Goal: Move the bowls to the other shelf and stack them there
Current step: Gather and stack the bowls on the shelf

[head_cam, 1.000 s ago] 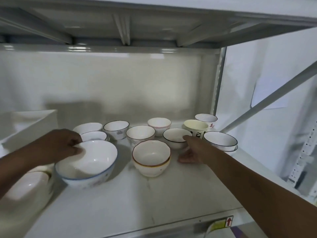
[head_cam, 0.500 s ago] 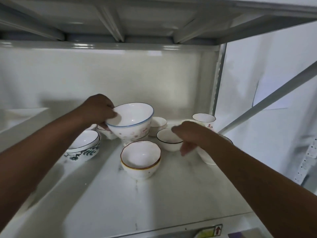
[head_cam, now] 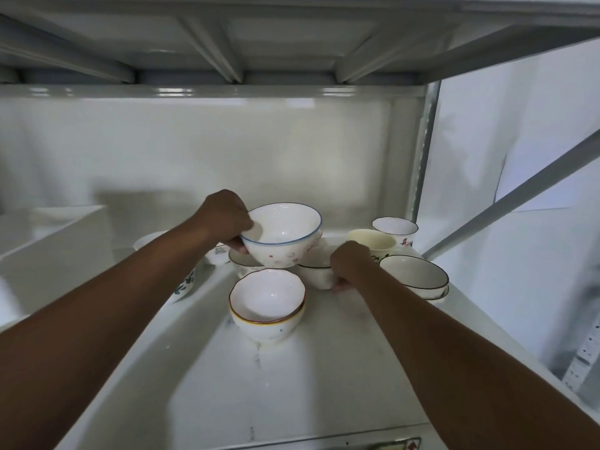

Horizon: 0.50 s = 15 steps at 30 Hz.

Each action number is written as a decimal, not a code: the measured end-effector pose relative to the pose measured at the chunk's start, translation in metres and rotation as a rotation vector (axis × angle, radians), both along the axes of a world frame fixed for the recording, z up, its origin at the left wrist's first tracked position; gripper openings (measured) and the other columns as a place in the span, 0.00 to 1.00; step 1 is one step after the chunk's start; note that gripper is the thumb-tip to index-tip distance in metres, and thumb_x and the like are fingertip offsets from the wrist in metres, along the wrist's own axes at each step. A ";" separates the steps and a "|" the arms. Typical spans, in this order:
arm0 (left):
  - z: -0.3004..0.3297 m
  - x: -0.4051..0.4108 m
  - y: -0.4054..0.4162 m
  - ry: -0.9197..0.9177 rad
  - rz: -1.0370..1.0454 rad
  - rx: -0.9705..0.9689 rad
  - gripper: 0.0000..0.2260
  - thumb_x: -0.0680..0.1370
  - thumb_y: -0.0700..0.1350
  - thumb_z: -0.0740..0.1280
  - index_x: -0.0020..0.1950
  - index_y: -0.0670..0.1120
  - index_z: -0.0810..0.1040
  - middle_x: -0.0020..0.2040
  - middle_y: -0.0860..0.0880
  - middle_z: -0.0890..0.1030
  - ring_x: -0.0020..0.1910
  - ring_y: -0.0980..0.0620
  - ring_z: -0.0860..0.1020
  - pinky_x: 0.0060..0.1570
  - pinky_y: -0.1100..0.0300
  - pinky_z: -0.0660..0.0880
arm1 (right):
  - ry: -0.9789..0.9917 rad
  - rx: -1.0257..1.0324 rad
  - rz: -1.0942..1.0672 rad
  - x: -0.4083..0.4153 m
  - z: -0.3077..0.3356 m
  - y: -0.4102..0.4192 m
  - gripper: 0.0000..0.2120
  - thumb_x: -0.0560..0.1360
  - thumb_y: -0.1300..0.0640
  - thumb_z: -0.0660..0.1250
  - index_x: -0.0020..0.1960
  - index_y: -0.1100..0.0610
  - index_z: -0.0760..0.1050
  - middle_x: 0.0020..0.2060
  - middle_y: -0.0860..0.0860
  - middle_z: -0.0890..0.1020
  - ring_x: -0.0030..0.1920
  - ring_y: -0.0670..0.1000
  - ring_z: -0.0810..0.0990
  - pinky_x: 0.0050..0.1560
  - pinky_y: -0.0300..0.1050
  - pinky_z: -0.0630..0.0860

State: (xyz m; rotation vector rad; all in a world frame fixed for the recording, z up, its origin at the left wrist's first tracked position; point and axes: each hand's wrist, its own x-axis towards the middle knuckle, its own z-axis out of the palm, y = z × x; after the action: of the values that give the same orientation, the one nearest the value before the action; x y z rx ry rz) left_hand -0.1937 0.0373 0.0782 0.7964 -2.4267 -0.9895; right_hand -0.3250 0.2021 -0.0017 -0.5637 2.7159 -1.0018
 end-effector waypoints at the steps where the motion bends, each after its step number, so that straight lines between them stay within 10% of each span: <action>1: 0.000 -0.002 -0.001 0.008 0.006 0.010 0.07 0.74 0.32 0.62 0.48 0.31 0.78 0.35 0.35 0.79 0.21 0.45 0.81 0.30 0.54 0.81 | -0.052 -0.058 0.004 -0.005 0.009 0.002 0.10 0.76 0.55 0.71 0.41 0.59 0.76 0.37 0.51 0.77 0.43 0.51 0.78 0.44 0.36 0.70; 5: 0.000 -0.011 -0.001 -0.030 0.025 -0.001 0.06 0.73 0.32 0.62 0.44 0.37 0.78 0.24 0.43 0.80 0.36 0.35 0.84 0.48 0.43 0.81 | -0.075 -0.237 0.008 -0.030 0.042 0.016 0.16 0.80 0.66 0.60 0.67 0.64 0.74 0.45 0.56 0.75 0.34 0.49 0.75 0.22 0.31 0.74; 11: -0.008 -0.042 0.028 -0.107 -0.015 -0.067 0.08 0.71 0.33 0.59 0.34 0.39 0.74 0.20 0.43 0.77 0.25 0.46 0.82 0.28 0.60 0.79 | 0.029 -0.417 -0.172 -0.056 0.088 0.042 0.06 0.80 0.65 0.58 0.46 0.66 0.71 0.15 0.55 0.76 0.14 0.50 0.74 0.17 0.32 0.68; 15: -0.031 -0.074 0.043 -0.186 -0.009 -0.243 0.10 0.69 0.36 0.62 0.28 0.43 0.68 0.19 0.46 0.72 0.24 0.49 0.79 0.23 0.64 0.69 | -0.055 -0.392 -0.075 -0.056 0.097 0.049 0.09 0.78 0.66 0.54 0.48 0.68 0.72 0.29 0.64 0.79 0.14 0.50 0.73 0.16 0.33 0.67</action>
State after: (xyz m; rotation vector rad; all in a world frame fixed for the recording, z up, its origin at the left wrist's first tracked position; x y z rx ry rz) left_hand -0.2679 0.0806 0.0468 0.8225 -2.6443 -0.6305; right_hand -0.3812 0.2511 0.0955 -0.4868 2.5187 -1.5611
